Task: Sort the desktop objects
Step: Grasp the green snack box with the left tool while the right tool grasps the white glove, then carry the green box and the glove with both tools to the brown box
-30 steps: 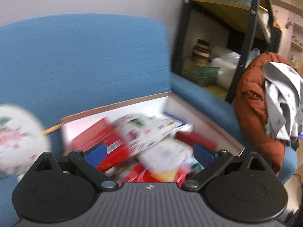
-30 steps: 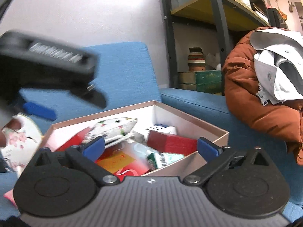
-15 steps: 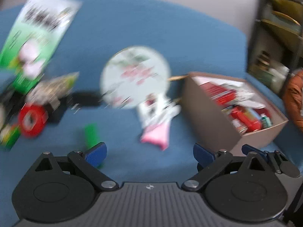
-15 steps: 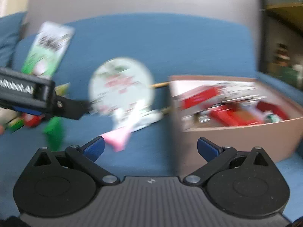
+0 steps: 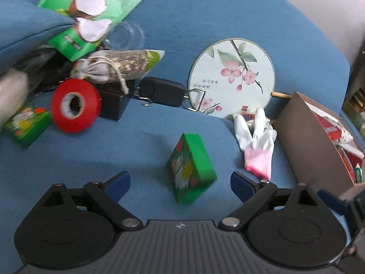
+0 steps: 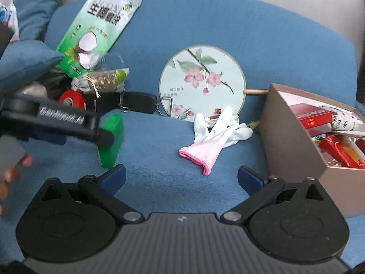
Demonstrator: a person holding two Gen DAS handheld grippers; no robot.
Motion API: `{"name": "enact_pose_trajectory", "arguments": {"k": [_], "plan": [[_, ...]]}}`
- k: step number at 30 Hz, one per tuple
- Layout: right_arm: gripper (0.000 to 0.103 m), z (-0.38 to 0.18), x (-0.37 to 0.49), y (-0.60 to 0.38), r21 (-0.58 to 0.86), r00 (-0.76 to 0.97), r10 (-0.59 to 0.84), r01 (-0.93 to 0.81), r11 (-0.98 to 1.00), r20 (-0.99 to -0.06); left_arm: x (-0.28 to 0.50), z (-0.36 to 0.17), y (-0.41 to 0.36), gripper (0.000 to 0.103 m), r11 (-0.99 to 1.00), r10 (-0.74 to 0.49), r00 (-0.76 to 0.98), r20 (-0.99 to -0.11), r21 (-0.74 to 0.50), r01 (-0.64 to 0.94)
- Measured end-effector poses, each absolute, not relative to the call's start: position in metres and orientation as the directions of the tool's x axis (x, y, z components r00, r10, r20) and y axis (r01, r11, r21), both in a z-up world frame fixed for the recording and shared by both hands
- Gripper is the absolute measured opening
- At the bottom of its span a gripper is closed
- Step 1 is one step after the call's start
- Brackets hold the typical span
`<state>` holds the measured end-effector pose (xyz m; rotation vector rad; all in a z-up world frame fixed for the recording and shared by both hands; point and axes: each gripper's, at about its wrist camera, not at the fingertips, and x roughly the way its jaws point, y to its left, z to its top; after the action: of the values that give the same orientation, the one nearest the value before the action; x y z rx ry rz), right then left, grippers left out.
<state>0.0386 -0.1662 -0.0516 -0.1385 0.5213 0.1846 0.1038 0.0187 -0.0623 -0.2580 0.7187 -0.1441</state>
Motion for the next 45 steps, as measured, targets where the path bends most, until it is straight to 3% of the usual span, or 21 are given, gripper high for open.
{"name": "enact_pose_trajectory", "arguments": {"k": [5,7,11,12,13,14,20,22,28,34,45], "plan": [[0.101,-0.07,0.066,-0.159,-0.171,0.848,0.078,-0.195,0.966,-0.524,0.133,-0.07,0.01,0.082,0.947,-0.286,0.729,-0.622,-0.302,0.113],[0.101,-0.073,0.08,-0.162,-0.183,0.851,0.043,-0.162,0.97,-0.523,0.141,-0.077,0.009,0.063,0.94,-0.31,0.716,-0.625,-0.313,0.134],[0.101,-0.078,0.112,-0.172,-0.179,0.853,0.0,-0.11,0.978,-0.522,0.148,-0.098,0.024,0.038,0.918,-0.346,0.702,-0.623,-0.38,0.115],[0.1,-0.079,0.12,-0.173,-0.178,0.854,-0.009,-0.098,0.979,-0.52,0.149,-0.096,0.026,0.025,0.922,-0.34,0.706,-0.622,-0.368,0.12],[0.1,-0.08,0.128,-0.174,-0.174,0.855,-0.017,-0.087,0.981,-0.519,0.15,-0.095,0.027,0.021,0.924,-0.336,0.701,-0.628,-0.363,0.119],[0.099,-0.081,0.137,-0.175,-0.161,0.856,-0.018,-0.077,0.984,-0.517,0.152,-0.094,0.03,0.021,0.921,-0.339,0.699,-0.629,-0.372,0.112],[0.068,-0.095,0.174,-0.175,-0.115,0.822,-0.026,-0.048,0.992,-0.569,0.151,-0.099,0.029,0.026,0.919,-0.346,0.704,-0.621,-0.376,0.12],[0.046,-0.098,0.172,-0.176,-0.091,0.814,-0.001,-0.063,0.994,-0.581,0.152,-0.099,0.029,0.022,0.919,-0.348,0.701,-0.623,-0.376,0.123],[0.011,-0.094,0.161,-0.174,-0.067,0.796,0.061,-0.126,0.99,-0.602,0.153,-0.1,0.031,0.024,0.915,-0.353,0.703,-0.617,-0.384,0.122],[0.007,-0.076,0.132,-0.182,-0.053,0.799,0.111,-0.176,0.983,-0.591,0.149,-0.098,0.031,0.019,0.906,-0.372,0.695,-0.616,-0.404,0.126],[0.007,0.004,0.039,-0.224,-0.046,0.893,0.133,-0.168,0.985,-0.431,0.107,-0.057,-0.017,0.02,0.848,-0.519,0.661,-0.542,-0.427,0.315]]}}
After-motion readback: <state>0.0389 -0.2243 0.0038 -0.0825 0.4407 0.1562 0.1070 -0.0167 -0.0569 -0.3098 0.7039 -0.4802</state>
